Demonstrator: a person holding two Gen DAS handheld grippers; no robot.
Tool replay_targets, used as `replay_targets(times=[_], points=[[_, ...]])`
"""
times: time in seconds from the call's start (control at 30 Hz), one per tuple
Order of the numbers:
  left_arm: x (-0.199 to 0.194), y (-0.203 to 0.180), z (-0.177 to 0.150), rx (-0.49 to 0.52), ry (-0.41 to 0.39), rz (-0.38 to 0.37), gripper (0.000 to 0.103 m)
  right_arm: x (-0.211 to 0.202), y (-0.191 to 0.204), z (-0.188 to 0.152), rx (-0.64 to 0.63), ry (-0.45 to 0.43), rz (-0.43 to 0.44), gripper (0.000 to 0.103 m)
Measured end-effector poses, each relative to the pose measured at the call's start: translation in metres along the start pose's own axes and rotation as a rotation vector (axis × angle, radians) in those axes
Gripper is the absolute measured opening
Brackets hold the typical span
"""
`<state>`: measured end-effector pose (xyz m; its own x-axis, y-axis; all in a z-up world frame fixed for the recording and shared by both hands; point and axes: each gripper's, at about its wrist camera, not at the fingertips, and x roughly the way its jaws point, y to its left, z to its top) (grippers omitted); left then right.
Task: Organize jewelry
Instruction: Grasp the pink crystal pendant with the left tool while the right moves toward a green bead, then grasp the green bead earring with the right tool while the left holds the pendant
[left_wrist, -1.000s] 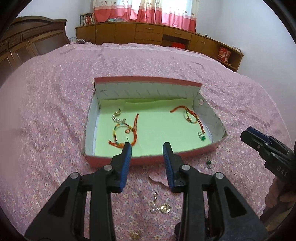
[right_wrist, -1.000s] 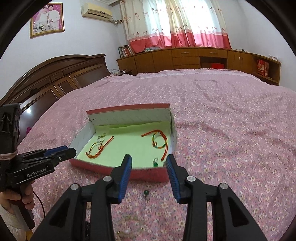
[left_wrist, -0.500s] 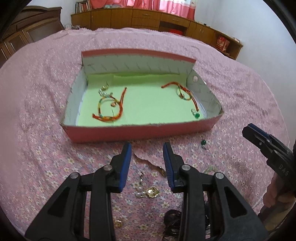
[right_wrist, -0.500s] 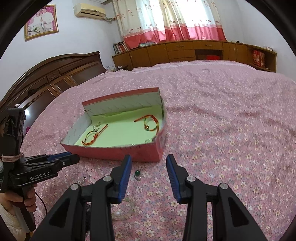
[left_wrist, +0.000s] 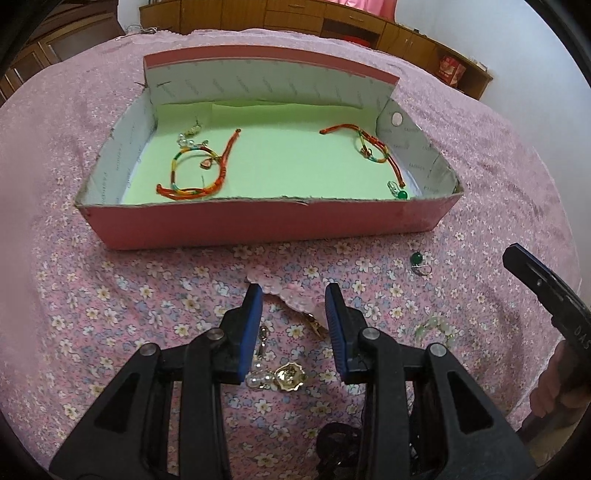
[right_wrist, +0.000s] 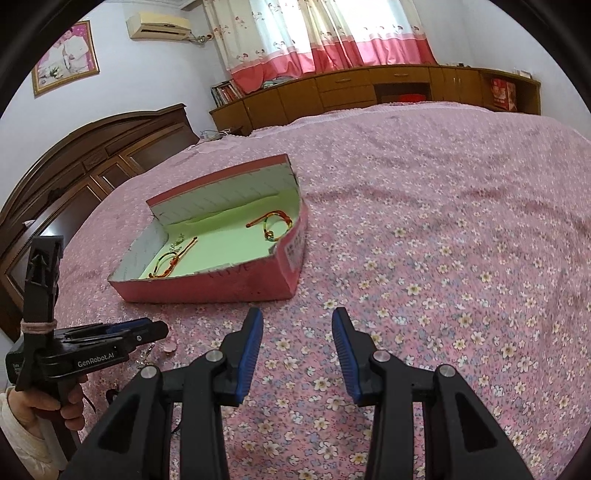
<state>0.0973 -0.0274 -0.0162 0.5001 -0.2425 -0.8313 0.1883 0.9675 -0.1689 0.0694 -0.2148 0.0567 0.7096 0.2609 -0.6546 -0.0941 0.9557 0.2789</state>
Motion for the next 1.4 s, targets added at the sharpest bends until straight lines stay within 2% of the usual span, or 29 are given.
replay_targets(times=[0.27, 0.37, 0.5, 0.67, 1.0, 1.4], points=[[0.011, -0.004, -0.004, -0.001, 0.01, -0.014, 0.024, 0.003, -0.006, -0.004, 0.018, 0.008, 0.006, 0.042], [0.013, -0.007, -0.005, 0.004, 0.005, -0.022, 0.018, 0.004, -0.007, -0.005, 0.022, 0.013, 0.007, 0.042], [0.015, -0.008, -0.006, 0.01, 0.001, -0.04, 0.003, 0.006, -0.005, -0.007, 0.021, 0.019, 0.009, 0.042], [0.011, -0.007, -0.007, 0.02, -0.013, -0.05, 0.003, 0.011, -0.001, -0.008, 0.012, 0.031, 0.011, 0.042], [-0.017, 0.008, -0.011, -0.024, -0.063, -0.082, 0.002, 0.027, 0.015, -0.008, -0.024, 0.068, 0.029, 0.042], [-0.03, 0.038, -0.014, -0.093, -0.102, -0.073, 0.002, 0.064, 0.042, -0.009, -0.085, 0.14, 0.054, 0.04]])
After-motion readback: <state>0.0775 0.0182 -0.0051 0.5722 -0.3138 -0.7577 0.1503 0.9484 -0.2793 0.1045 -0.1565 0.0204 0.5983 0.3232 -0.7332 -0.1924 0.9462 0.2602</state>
